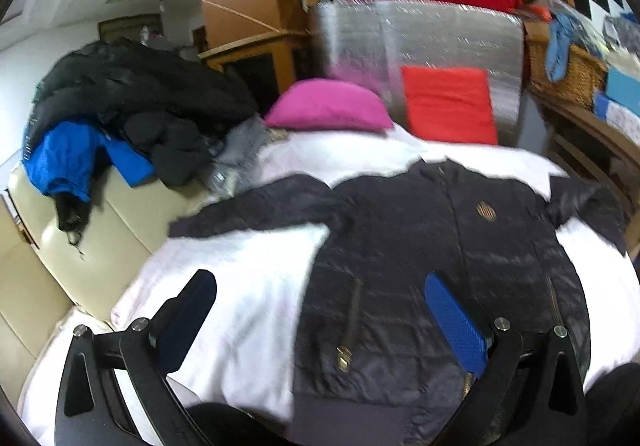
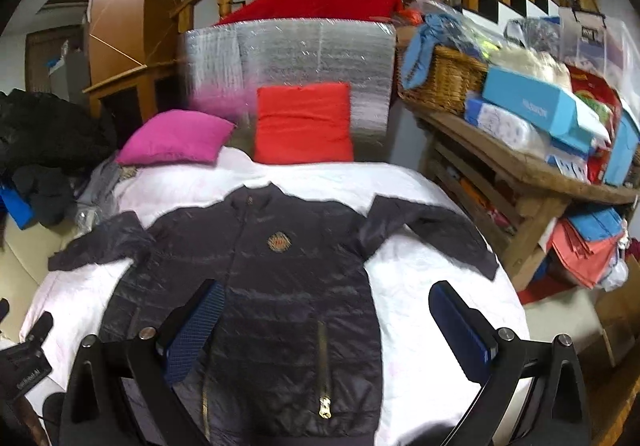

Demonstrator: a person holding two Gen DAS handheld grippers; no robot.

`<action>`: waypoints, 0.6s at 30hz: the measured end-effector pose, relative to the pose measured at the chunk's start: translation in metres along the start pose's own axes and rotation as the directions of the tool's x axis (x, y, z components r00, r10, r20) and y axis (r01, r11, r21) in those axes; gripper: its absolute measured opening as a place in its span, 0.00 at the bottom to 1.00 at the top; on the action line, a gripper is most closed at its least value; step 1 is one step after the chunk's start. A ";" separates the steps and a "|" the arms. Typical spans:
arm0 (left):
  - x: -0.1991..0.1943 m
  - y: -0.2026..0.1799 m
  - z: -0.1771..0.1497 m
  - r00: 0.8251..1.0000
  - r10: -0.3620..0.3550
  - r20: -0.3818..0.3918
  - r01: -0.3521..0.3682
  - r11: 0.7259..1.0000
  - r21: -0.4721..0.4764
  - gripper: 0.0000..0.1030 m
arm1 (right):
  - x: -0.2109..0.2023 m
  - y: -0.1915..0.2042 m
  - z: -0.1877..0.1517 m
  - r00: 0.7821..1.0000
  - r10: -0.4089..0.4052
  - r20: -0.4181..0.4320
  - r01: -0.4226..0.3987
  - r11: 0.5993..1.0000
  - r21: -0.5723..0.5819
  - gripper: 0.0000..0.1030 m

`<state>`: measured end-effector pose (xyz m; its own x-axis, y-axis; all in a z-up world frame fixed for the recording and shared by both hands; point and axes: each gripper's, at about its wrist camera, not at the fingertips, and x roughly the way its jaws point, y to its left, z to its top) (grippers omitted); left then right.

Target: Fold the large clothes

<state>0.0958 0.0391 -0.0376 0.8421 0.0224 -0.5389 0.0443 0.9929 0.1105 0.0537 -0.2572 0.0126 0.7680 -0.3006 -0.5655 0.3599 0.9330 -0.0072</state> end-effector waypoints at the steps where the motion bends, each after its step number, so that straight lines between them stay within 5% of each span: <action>1: -0.002 0.005 0.004 1.000 0.007 0.013 -0.007 1.000 -0.001 1.00 | -0.003 0.006 0.006 1.000 -0.002 0.014 0.002 1.000 -0.007 1.00; 9: 0.002 0.038 0.027 0.995 0.075 0.065 -0.076 0.997 0.010 1.00 | -0.014 0.053 0.044 0.994 0.054 0.093 -0.052 0.998 -0.025 1.00; 18: 0.040 0.041 0.009 0.995 0.090 -0.046 -0.090 0.996 -0.005 1.00 | 0.030 0.079 0.025 0.998 0.061 0.006 -0.060 0.987 -0.149 1.00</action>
<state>0.1357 0.0797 -0.0473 0.8171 0.1171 -0.5645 -0.0348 0.9874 0.1545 0.1180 -0.1974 0.0157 0.7917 -0.2438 -0.5602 0.2304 0.9684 -0.0958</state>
